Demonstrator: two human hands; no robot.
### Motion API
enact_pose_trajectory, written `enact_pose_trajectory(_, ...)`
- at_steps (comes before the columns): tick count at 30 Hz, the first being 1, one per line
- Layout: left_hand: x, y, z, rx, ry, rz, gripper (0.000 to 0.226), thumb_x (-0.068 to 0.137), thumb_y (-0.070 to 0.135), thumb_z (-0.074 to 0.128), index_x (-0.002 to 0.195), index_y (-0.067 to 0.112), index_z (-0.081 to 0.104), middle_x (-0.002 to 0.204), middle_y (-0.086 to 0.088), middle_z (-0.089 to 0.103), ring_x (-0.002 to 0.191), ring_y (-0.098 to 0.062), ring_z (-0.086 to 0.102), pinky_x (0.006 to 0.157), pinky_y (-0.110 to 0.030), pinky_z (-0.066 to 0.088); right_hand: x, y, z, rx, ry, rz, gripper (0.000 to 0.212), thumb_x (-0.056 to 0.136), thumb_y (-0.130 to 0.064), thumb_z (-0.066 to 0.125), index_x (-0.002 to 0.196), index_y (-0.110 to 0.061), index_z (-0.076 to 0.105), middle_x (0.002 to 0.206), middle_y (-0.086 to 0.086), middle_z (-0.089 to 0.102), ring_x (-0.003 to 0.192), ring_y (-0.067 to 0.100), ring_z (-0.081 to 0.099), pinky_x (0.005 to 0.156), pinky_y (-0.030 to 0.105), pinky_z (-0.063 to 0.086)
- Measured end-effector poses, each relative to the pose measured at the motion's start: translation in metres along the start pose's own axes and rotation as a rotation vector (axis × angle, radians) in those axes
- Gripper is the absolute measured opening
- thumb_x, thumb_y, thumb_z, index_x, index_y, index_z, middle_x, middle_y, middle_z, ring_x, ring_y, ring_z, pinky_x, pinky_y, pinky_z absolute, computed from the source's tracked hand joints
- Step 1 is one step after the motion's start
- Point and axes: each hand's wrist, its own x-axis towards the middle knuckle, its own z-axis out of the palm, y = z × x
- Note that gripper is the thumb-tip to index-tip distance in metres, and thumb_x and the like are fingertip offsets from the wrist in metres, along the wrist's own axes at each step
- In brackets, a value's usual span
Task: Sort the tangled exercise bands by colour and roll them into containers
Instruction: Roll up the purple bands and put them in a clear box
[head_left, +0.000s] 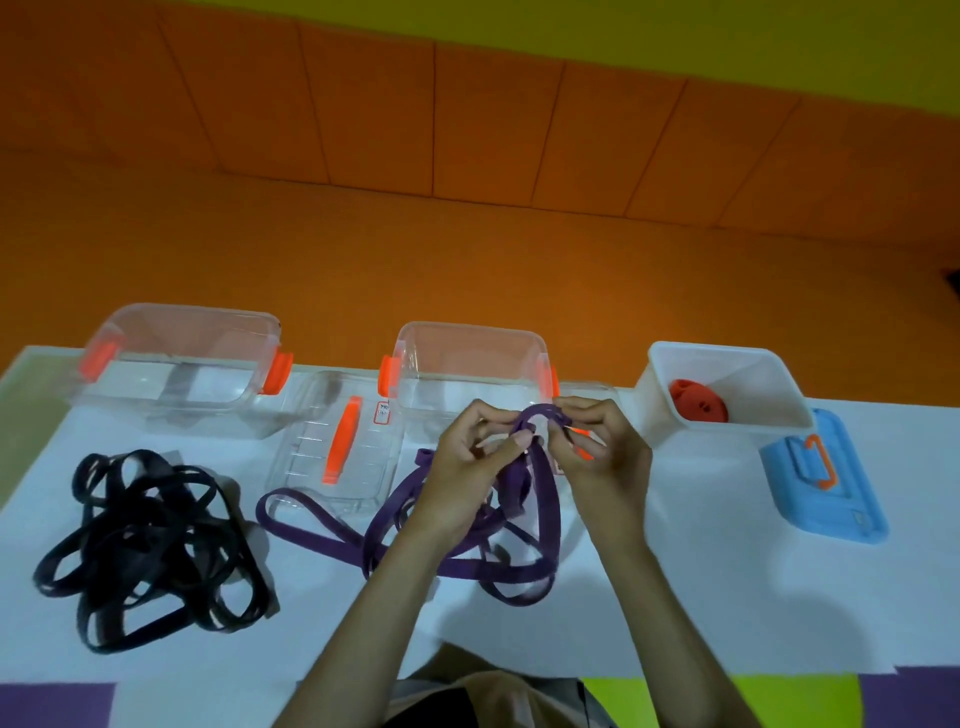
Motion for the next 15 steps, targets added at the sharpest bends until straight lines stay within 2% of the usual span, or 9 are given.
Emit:
enact_pose_trajectory(2, 0.0, 0.007, 0.005, 0.119, 0.087, 0.149, 0.011, 0.097, 0.014, 0.073, 0.103, 0.009, 0.065, 0.099, 0.0, 0.076, 0.095, -0.018, 0.073, 0.085, -0.033, 0.058, 0.001, -0.002, -0.004, 0.018, -0.061, 0.017, 0.021, 0.085, -0.004, 0.084, 0.091, -0.018, 0.069, 0.109, -0.015, 0.075, 0.102, 0.01, 0.074, 0.086, 0.028, 0.062)
enact_pose_trajectory(4, -0.001, 0.012, 0.008, 0.175, 0.134, 0.24, 0.005, 0.099, 0.014, 0.07, 0.102, 0.011, 0.068, 0.097, 0.0, 0.074, 0.093, -0.015, 0.07, 0.081, -0.024, 0.056, 0.002, -0.005, -0.006, 0.082, -0.12, 0.029, 0.021, 0.085, -0.004, 0.084, 0.09, -0.015, 0.068, 0.114, -0.014, 0.074, 0.107, 0.01, 0.073, 0.086, 0.026, 0.06)
enact_pose_trajectory(7, -0.004, 0.014, 0.008, 0.189, 0.179, 0.291, 0.005, 0.102, 0.017, 0.067, 0.104, 0.014, 0.071, 0.099, 0.003, 0.074, 0.096, -0.016, 0.071, 0.085, -0.027, 0.056, 0.003, -0.012, -0.005, 0.147, -0.14, -0.009, 0.019, 0.085, -0.002, 0.084, 0.089, -0.008, 0.067, 0.11, -0.011, 0.077, 0.107, 0.009, 0.074, 0.084, 0.021, 0.058)
enact_pose_trajectory(10, -0.005, 0.017, 0.006, 0.187, 0.22, 0.316, 0.008, 0.101, 0.02, 0.068, 0.106, 0.017, 0.074, 0.103, 0.007, 0.076, 0.1, -0.011, 0.072, 0.087, -0.028, 0.058, 0.009, -0.02, -0.005, 0.124, -0.174, -0.016, 0.022, 0.08, -0.003, 0.087, 0.085, -0.005, 0.066, 0.088, -0.008, 0.078, 0.092, 0.006, 0.076, 0.079, 0.019, 0.058)
enact_pose_trajectory(15, -0.007, 0.02, 0.013, 0.18, 0.315, 0.38, 0.014, 0.098, 0.017, 0.071, 0.11, 0.016, 0.078, 0.106, 0.009, 0.078, 0.104, -0.008, 0.072, 0.089, -0.02, 0.055, 0.006, -0.026, 0.003, -0.004, -0.185, -0.107, 0.023, 0.081, -0.017, 0.09, 0.079, -0.01, 0.068, 0.074, -0.01, 0.074, 0.078, 0.007, 0.076, 0.081, 0.02, 0.059)
